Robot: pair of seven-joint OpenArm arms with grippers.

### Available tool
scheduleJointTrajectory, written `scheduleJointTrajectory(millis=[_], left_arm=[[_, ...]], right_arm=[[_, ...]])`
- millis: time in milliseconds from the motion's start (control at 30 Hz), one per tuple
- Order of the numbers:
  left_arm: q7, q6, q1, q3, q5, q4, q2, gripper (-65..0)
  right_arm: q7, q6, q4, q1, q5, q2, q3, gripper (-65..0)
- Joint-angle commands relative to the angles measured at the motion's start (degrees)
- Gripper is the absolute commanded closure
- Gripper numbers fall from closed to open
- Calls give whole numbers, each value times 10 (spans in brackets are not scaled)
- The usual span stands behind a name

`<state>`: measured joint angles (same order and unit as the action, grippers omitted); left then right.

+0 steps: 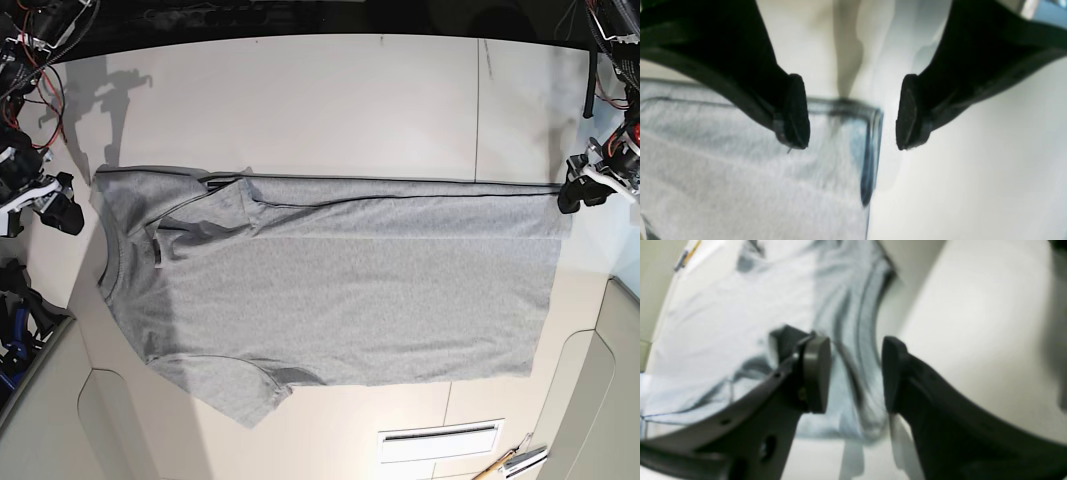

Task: Fold the T-shirt properly
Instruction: 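Lift the shoulder edge with both grippers and pull it taut, then drag the held shoulder edge with both grippers to straighten the shirt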

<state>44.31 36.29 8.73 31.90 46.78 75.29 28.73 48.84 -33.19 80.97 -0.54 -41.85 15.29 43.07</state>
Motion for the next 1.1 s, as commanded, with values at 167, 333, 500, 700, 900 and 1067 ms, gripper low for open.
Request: scheduleJointTrajectory(millis=[167, 333, 500, 700, 900, 1067], left_arm=[[-8, 3, 12, 4, 10, 7, 12, -477], [-21, 3, 18, 4, 8, 6, 5, -477], [-52, -8, 18, 4, -23, 1, -22, -477], [-94, -26, 17, 4, -52, -13, -43, -477], [-96, -26, 17, 4, -42, -13, -51, -477], [-101, -26, 17, 4, -42, -13, -68, -477]], right_arm=[[-23, 11, 10, -46, -12, 23, 15, -297], [-34, 13, 6, -73, -12, 20, 15, -383], [-41, 13, -14, -76, -23, 18, 15, -383], [-45, 13, -32, -76, -32, 2, 15, -383], [-58, 11, -35, -70, -47, -20, 14, -383], [-58, 8, -36, -47, -46, -33, 0, -383]])
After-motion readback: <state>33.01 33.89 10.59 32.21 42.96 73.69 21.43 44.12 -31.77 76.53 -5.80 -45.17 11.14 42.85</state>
